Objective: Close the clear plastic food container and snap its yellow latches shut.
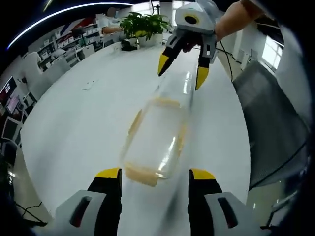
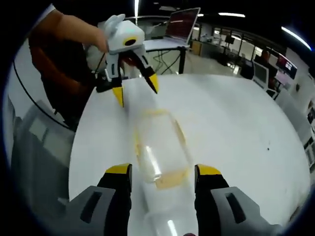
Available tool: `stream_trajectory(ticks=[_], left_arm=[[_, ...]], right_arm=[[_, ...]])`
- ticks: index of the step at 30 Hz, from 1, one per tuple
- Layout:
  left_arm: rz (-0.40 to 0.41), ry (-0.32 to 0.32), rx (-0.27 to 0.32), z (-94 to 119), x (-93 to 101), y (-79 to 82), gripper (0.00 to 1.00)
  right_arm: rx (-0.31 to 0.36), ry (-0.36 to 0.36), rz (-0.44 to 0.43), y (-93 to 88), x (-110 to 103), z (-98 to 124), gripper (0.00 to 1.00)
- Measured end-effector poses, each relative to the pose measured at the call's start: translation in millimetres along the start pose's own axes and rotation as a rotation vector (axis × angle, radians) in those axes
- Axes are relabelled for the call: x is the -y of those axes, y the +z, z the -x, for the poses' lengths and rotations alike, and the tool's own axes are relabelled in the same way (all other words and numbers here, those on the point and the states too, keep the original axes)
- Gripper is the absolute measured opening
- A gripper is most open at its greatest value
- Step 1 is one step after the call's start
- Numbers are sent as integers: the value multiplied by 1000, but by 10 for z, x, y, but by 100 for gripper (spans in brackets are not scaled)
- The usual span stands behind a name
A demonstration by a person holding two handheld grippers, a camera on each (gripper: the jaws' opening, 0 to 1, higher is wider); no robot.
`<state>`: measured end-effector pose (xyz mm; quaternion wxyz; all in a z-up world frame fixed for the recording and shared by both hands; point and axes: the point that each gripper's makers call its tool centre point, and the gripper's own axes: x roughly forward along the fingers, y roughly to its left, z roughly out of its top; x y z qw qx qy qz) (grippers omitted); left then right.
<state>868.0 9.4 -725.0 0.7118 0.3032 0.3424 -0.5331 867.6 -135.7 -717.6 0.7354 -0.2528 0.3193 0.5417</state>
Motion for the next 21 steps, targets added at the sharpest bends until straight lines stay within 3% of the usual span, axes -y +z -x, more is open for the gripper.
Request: stream_trajectory(ticks=[11,21], left_arm=[[-110,-56,6,-97,-62,62,48],[-168,-90,-7,-187,-60,-44,47]], right_arm=[[-115,45,101,-216,61,-170,49],[-179,81,131,-338,95,-336,49]])
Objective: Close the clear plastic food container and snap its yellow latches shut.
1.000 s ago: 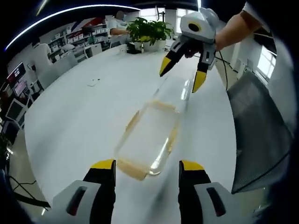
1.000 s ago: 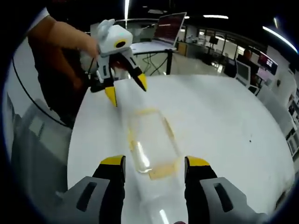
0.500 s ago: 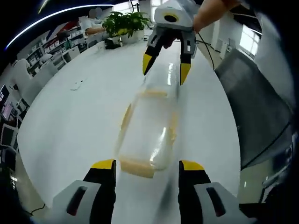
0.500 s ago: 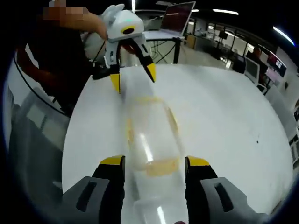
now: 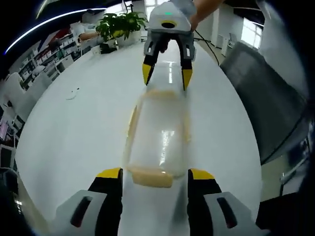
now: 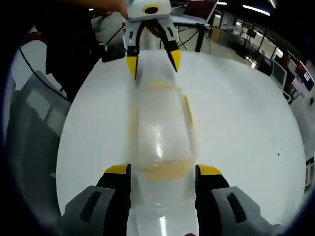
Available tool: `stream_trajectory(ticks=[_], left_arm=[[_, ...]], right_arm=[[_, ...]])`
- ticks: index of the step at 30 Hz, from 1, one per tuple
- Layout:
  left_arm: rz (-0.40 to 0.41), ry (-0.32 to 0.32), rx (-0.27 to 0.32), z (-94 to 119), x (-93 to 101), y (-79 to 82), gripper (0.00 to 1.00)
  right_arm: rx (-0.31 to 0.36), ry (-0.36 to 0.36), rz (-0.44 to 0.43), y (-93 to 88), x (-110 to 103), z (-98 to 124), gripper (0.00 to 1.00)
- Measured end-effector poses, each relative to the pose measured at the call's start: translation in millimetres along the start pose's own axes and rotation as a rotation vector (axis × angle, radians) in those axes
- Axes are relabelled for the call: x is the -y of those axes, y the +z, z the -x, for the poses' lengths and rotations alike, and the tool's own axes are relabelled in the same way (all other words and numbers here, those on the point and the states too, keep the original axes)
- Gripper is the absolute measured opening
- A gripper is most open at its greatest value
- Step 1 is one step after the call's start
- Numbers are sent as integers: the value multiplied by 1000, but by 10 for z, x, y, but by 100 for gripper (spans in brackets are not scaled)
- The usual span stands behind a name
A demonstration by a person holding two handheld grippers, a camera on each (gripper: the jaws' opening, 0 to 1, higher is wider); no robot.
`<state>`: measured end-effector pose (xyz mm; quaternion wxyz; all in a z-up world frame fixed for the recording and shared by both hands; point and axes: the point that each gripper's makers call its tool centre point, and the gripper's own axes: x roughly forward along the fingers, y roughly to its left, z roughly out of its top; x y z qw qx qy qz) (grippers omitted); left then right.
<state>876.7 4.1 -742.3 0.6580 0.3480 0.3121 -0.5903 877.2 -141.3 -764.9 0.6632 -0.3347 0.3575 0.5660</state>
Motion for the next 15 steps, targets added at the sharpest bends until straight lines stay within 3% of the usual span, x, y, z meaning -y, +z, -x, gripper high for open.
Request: stream_trajectory(ticks=[7,15], left_arm=[[-28,-27,-8,-78,-55,-94,46],[-29,-56,-21,-174,-66,-158,43]], right_arm=[[-44,17,30,-61,7,-75,49],[-49,39,26,-33,-25,-99,48]])
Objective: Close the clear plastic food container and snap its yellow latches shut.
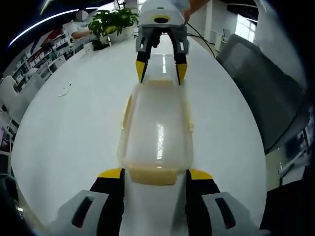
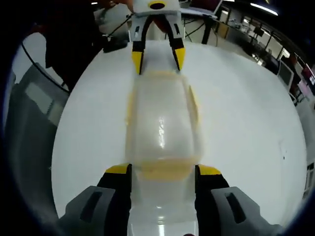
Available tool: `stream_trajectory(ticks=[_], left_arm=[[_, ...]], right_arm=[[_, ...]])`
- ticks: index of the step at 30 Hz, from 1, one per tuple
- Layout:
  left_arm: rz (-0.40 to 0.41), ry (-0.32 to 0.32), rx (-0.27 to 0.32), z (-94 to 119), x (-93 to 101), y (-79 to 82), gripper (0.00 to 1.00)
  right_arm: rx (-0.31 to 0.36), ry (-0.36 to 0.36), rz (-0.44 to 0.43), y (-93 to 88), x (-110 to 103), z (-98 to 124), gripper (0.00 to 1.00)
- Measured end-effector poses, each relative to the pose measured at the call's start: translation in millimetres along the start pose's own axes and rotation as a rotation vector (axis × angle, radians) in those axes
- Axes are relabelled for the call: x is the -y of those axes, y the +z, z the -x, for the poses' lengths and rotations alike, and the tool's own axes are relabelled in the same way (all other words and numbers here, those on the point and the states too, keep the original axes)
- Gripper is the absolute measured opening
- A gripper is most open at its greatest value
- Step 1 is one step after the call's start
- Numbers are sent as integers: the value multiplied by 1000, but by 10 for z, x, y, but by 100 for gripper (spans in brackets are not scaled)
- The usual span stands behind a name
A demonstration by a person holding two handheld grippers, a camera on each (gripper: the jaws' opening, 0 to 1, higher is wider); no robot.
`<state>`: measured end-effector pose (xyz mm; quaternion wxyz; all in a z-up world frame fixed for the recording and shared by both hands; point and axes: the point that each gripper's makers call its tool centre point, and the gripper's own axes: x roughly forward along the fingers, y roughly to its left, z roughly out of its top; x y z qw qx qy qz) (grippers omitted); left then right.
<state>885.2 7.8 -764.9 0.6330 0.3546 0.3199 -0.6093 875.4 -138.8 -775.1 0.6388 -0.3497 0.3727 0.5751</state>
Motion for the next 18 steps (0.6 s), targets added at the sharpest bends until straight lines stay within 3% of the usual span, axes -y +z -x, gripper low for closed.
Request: stream_trajectory(ticks=[18], left_arm=[[4,-32,-7,-93,-59,-86,38]], right_arm=[[-37,30,19,-95,61,22,40]])
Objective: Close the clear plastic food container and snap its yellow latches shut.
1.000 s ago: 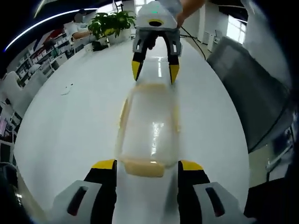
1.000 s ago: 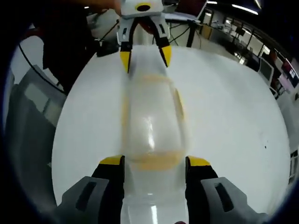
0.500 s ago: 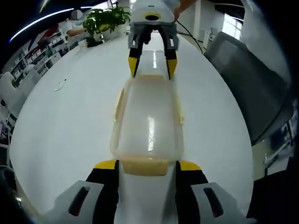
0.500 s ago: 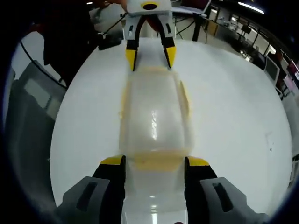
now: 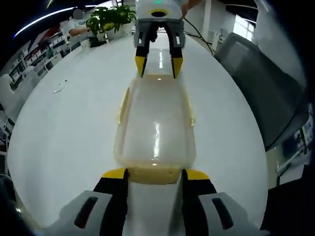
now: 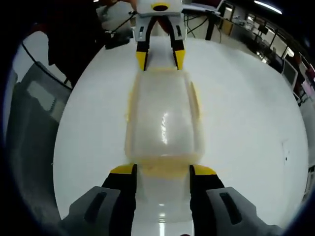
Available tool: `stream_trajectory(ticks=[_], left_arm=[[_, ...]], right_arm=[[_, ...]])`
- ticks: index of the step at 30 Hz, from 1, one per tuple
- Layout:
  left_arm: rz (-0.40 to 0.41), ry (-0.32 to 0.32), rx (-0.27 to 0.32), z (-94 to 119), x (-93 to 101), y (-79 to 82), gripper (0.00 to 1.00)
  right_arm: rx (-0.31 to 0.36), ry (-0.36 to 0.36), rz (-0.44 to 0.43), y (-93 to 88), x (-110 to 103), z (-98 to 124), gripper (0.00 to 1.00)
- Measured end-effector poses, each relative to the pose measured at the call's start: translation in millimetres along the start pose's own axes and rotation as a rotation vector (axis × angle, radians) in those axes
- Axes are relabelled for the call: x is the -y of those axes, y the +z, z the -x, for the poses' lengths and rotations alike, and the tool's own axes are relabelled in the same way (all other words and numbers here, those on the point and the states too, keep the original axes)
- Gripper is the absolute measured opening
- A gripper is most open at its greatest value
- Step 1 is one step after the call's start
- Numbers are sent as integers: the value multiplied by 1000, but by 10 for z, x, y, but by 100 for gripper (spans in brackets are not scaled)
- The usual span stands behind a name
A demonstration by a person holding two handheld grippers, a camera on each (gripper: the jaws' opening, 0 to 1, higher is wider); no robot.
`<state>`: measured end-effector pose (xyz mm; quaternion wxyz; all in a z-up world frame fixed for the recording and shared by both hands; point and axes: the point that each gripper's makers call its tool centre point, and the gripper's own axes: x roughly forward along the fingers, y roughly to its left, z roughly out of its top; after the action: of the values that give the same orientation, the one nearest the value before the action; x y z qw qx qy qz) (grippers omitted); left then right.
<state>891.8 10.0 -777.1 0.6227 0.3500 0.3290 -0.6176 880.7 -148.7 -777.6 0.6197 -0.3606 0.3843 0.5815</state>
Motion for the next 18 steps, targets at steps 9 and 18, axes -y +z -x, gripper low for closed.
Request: stream_trajectory(ticks=[9,18], left_arm=[[1,-10,-1,-20,-31,-23,36],[-7,-15,-14,-24,-41,-20,35]], right_arm=[[-56,0,43,-45,-9,-26,40],[-117,-10,71,-57,38,-81,38]])
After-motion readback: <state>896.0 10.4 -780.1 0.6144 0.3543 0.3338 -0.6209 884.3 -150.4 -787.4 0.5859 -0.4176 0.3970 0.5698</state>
